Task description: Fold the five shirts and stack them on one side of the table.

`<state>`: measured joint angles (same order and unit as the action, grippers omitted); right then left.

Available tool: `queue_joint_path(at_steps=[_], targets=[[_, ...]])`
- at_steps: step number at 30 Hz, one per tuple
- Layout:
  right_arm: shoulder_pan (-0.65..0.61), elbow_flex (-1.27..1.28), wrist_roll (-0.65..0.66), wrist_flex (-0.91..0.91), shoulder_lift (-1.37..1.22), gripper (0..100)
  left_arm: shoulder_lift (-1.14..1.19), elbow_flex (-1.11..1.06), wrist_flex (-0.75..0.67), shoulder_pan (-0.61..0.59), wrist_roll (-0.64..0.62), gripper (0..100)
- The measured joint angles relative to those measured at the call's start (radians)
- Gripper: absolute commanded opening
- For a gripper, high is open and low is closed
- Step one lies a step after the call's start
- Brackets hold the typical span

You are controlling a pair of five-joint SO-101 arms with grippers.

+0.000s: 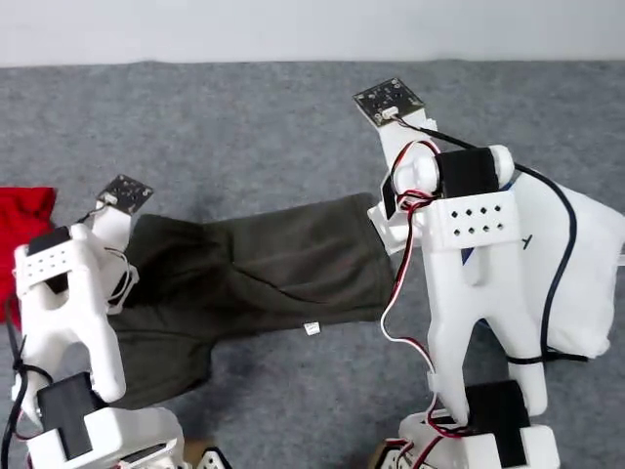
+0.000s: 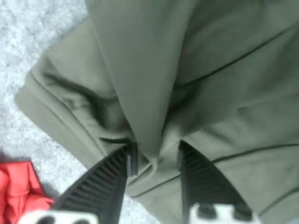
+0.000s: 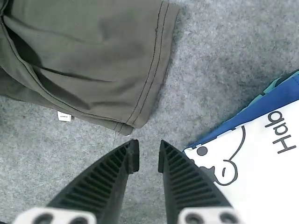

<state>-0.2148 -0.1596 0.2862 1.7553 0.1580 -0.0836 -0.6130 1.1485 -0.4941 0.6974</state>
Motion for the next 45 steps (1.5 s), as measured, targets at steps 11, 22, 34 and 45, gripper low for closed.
queue_joint_path(at_steps=[11,22,34,45], targets=[[0.000,0.000,0.000,0.000,0.000,9.0,0.000,-0.021,0.015,0.000,0.028,0],[0.002,0.000,0.000,0.000,0.000,9.0,0.000,-0.021,0.124,-0.206,0.339,0],[-0.063,0.000,0.000,0.000,0.000,9.0,0.000,-0.021,0.224,-0.281,0.531,1],[-0.112,0.000,0.000,0.000,0.000,8.9,0.000,-0.011,0.224,-0.319,0.612,10]])
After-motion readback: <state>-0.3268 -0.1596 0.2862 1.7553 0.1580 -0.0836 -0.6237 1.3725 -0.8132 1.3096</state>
